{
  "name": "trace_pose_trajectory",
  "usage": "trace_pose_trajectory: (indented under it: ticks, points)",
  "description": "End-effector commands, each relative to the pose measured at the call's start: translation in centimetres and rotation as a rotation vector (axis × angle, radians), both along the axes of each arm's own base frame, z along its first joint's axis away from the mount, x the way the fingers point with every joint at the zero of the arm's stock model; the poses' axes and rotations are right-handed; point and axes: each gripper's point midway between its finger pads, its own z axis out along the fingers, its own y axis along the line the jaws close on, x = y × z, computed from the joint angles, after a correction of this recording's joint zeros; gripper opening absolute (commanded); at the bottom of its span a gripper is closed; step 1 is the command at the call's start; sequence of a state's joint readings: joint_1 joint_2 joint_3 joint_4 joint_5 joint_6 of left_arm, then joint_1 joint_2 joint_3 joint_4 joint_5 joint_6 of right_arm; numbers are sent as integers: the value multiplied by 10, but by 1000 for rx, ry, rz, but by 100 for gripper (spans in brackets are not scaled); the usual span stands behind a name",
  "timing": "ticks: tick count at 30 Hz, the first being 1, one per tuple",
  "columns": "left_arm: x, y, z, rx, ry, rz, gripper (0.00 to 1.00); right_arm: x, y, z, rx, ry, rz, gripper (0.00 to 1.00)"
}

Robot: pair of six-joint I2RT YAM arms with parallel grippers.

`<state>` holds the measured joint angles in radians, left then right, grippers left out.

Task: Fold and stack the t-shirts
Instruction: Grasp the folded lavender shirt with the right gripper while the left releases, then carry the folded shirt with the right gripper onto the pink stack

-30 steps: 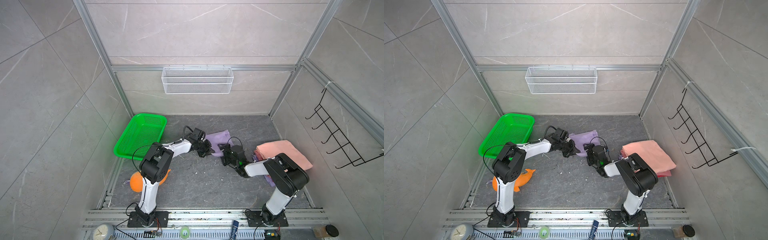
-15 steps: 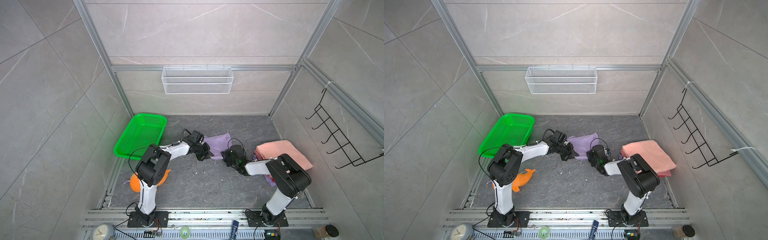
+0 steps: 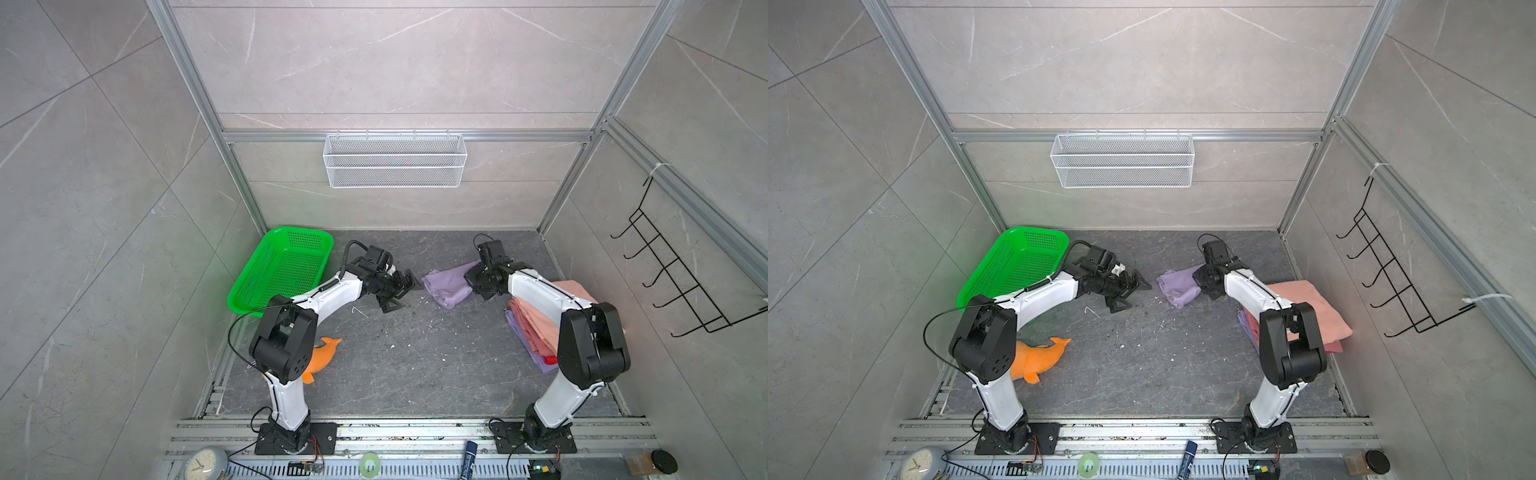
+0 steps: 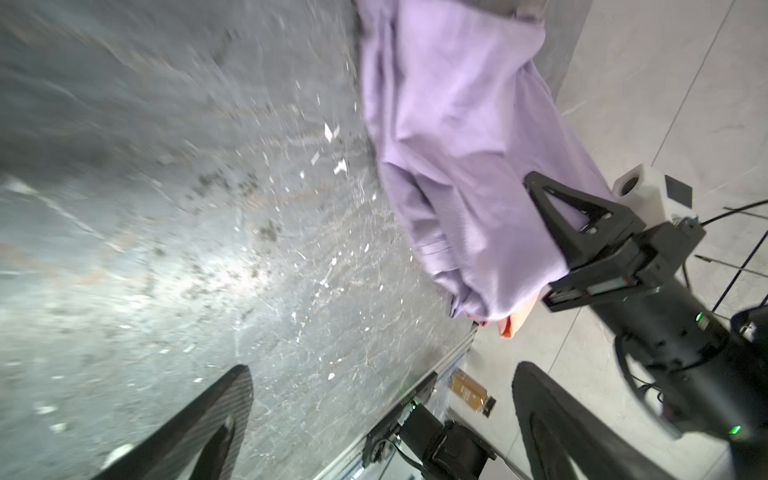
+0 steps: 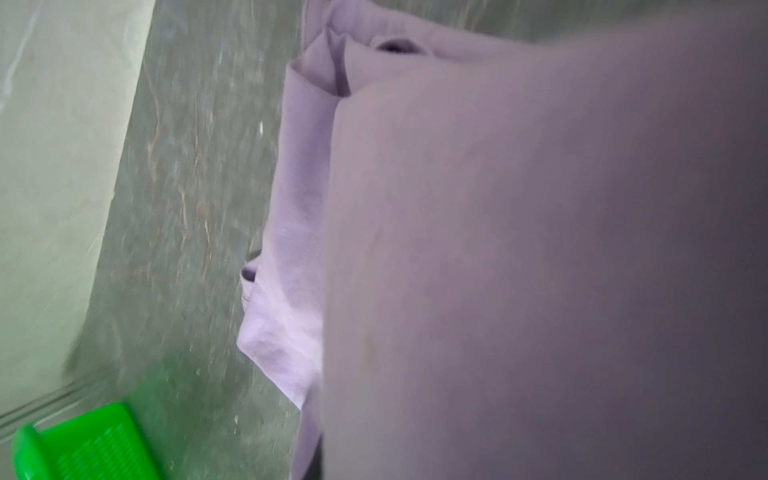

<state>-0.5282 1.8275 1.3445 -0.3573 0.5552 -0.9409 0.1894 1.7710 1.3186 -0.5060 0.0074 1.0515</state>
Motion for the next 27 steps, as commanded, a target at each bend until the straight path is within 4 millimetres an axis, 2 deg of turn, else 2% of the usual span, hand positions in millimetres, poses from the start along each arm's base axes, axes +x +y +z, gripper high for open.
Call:
trace_pose_trajectory:
  ticks: [1,6,12,16,21,27]
  points:
    - [13,14,23,12,-114,-6,100,-1,-38,6,-122,107,82,0]
    - [29,14,20,6,-141,-3,100,39,-86,37,-175,94,85,0]
    - [46,3,5,-15,-126,18,100,53,-133,63,-280,147,115,0]
    - [52,0,-6,-24,-110,30,100,53,-160,78,-317,169,129,0]
    - [56,-3,-17,-23,-95,30,100,46,-177,98,-346,162,153,0]
    - [62,-10,-22,-36,-83,20,100,26,-199,117,-386,154,148,0]
